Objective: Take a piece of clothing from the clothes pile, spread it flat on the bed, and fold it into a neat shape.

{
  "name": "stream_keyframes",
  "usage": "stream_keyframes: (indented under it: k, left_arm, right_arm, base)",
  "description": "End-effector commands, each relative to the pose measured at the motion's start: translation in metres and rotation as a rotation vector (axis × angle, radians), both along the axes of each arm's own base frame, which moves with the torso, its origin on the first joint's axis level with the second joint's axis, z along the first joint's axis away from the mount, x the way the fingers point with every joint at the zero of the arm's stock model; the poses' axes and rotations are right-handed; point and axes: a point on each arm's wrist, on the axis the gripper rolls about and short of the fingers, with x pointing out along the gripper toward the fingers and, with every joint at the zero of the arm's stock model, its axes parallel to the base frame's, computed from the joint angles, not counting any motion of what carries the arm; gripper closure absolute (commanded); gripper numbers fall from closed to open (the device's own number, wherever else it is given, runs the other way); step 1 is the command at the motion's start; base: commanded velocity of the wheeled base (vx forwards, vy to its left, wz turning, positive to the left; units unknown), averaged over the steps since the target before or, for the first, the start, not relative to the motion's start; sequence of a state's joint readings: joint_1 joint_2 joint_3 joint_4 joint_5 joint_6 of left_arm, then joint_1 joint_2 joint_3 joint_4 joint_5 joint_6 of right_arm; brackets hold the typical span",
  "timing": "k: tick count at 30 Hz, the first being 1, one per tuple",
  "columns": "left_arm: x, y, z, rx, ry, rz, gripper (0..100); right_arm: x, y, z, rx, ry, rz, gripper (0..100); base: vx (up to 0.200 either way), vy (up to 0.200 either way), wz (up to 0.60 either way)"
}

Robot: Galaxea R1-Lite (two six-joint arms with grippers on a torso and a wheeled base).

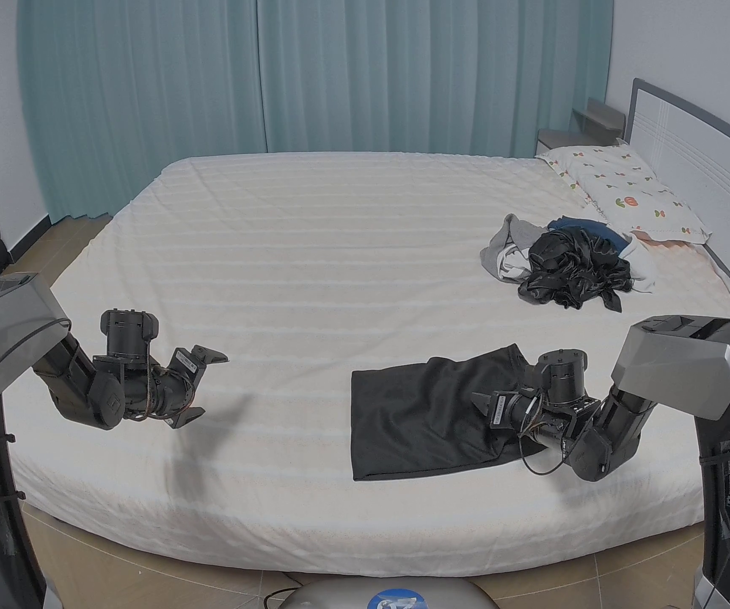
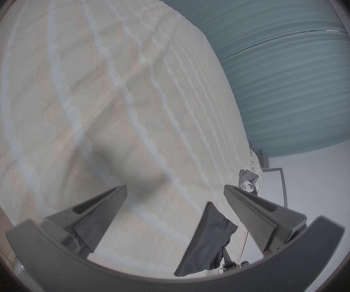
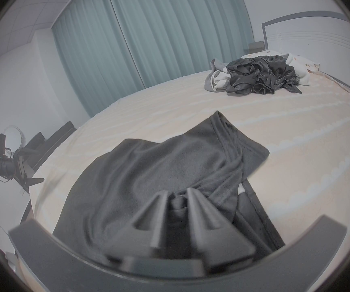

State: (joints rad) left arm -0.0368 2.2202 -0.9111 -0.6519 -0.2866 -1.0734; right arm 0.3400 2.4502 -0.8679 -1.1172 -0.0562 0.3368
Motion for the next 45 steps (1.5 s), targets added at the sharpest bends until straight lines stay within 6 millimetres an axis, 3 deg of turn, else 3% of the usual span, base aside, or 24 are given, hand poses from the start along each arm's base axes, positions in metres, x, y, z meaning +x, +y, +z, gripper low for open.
stream_keyframes:
  k: [1, 9, 26, 38, 39, 42, 45]
  left_arm:
    - [0.000, 0.000, -0.001, 0.001, 0.002, -0.001, 0]
    - [0.000, 0.000, -0.002, 0.002, 0.003, -0.002, 0]
    - [0.000, 0.000, -0.002, 0.003, 0.003, -0.003, 0]
    - [0.000, 0.000, -0.002, 0.006, 0.005, -0.003, 0]
    - [-0.001, 0.000, -0.003, 0.007, 0.008, -0.003, 0]
    - [0.000, 0.000, -0.003, 0.007, 0.006, -0.003, 0]
    - [-0.001, 0.000, -0.003, 0.009, 0.007, 0.002, 0]
  right_arm:
    - [-0.006, -0.002, -0.002, -0.011, 0.017, 0.001, 100]
    - [-0.012, -0.019, 0.021, -0.005, -0.013, -0.024, 100]
    - [-0.032, -0.061, 0.013, -0.102, 0.076, -0.059, 100]
    - [-0.040, -0.066, 0.007, -0.137, 0.108, -0.023, 100]
    - [-0.040, -0.067, 0.006, -0.143, 0.112, -0.023, 0]
    - [-0.042, -0.070, 0.005, -0.161, 0.115, -0.016, 0]
    - [-0.047, -0.073, 0.020, -0.175, 0.086, -0.014, 0]
  base:
    - [0.000, 0.000, 0.00]
    - [0.000, 0.000, 0.00]
    - [0.000, 0.000, 0.00]
    - [0.000, 0.000, 0.00]
    - [0.000, 0.000, 0.00]
    - [0.000, 0.000, 0.00]
    - [0.000, 0.000, 0.00]
